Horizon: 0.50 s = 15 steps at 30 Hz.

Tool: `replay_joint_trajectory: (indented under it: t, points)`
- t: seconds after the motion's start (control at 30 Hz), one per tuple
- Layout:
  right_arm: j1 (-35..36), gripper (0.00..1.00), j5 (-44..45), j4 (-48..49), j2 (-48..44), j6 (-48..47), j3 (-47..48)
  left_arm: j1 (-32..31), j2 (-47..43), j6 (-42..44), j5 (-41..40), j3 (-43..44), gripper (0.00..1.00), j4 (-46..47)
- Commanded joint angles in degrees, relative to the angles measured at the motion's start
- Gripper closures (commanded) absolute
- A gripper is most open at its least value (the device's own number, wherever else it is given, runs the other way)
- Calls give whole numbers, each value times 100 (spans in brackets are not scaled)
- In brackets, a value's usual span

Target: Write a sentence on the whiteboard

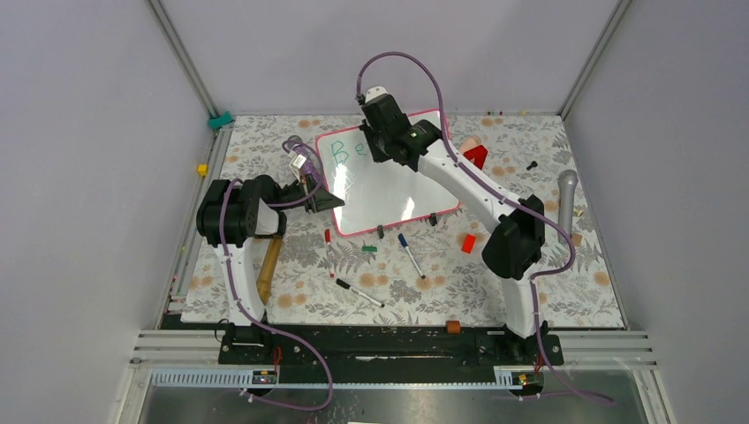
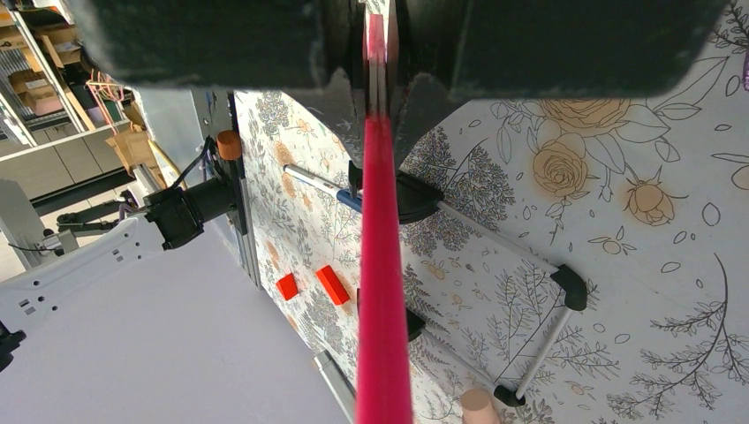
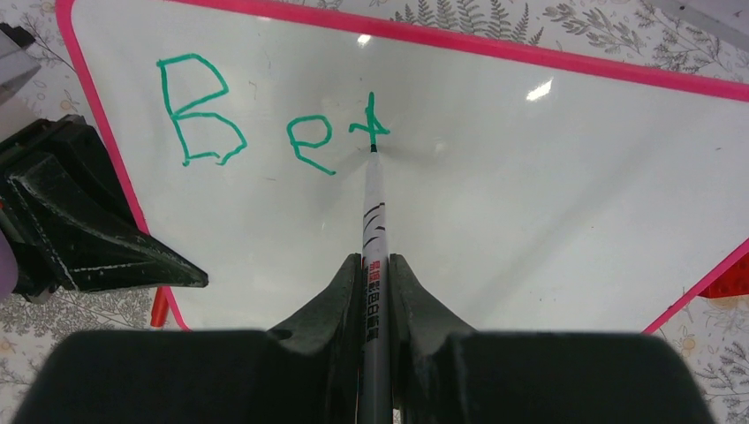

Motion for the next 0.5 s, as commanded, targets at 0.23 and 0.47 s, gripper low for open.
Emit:
replay_joint_trajectory:
  t: [0.23, 0.47]
  points:
    - [-39, 100, -131, 139, -404, 112, -567, -122, 131, 67, 114, 90, 100, -3]
    - [-37, 100, 11, 137, -446, 118, -630, -122, 128, 73, 109, 90, 100, -3]
